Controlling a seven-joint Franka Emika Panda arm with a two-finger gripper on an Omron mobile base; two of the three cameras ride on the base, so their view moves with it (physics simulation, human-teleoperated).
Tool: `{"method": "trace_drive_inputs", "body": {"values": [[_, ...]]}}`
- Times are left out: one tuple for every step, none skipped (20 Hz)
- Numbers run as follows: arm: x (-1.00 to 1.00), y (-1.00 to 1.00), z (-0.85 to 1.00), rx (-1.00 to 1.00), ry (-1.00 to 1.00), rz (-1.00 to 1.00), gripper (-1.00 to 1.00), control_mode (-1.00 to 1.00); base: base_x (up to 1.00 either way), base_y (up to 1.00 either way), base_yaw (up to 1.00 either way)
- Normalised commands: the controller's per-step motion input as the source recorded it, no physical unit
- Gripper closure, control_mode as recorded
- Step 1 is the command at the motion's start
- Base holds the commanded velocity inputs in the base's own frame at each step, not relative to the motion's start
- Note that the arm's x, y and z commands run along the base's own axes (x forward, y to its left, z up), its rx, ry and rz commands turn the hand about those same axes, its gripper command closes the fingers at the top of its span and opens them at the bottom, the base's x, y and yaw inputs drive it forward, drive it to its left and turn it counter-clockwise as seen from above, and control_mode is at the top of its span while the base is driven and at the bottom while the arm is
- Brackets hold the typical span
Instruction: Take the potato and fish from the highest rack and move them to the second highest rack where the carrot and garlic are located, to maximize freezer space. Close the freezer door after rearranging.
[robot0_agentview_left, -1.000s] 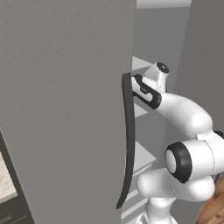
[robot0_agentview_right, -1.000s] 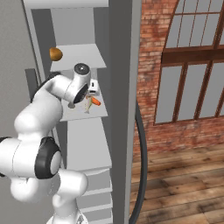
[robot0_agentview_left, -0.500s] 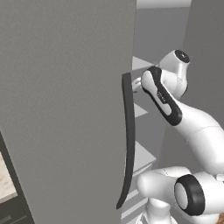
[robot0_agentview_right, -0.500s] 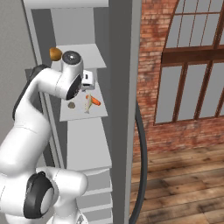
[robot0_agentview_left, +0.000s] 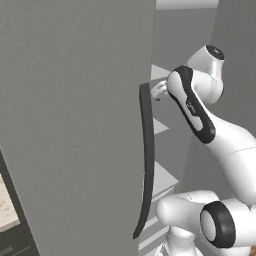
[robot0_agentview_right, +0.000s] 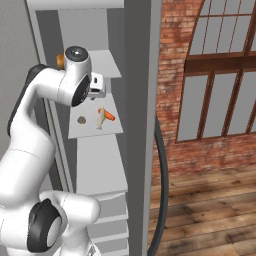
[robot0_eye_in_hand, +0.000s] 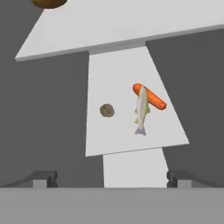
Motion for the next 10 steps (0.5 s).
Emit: {"method": "trace_drive_inputs", "body": {"values": [[0.0, 0.0, 0.0, 0.0, 0.0, 0.0, -1.0, -1.0, 0.0, 0.0, 0.0], [0.0, 0.0, 0.0, 0.0, 0.0, 0.0, -1.0, -1.0, 0.0, 0.0, 0.0], [0.0, 0.0, 0.0, 0.0, 0.0, 0.0, -1.0, -1.0, 0.0, 0.0, 0.0], [0.0, 0.0, 0.0, 0.0, 0.0, 0.0, -1.0, -1.0, 0.0, 0.0, 0.0], [0.0, 0.0, 0.0, 0.0, 0.06, 0.0, -1.0, -1.0, 0.0, 0.0, 0.0], [0.02, 0.0, 0.0, 0.0, 0.1, 0.0, -1.0, -1.0, 0.0, 0.0, 0.0], [0.02, 0.0, 0.01, 0.0, 0.13, 0.0, -1.0, -1.0, 0.0, 0.0, 0.0], [0.0, 0.0, 0.1, 0.0, 0.11, 0.0, -1.0, -1.0, 0.0, 0.0, 0.0], [0.02, 0.0, 0.12, 0.0, 0.11, 0.0, -1.0, -1.0, 0.0, 0.0, 0.0], [0.0, 0.0, 0.21, 0.0, 0.06, 0.0, -1.0, -1.0, 0.0, 0.0, 0.0]]}}
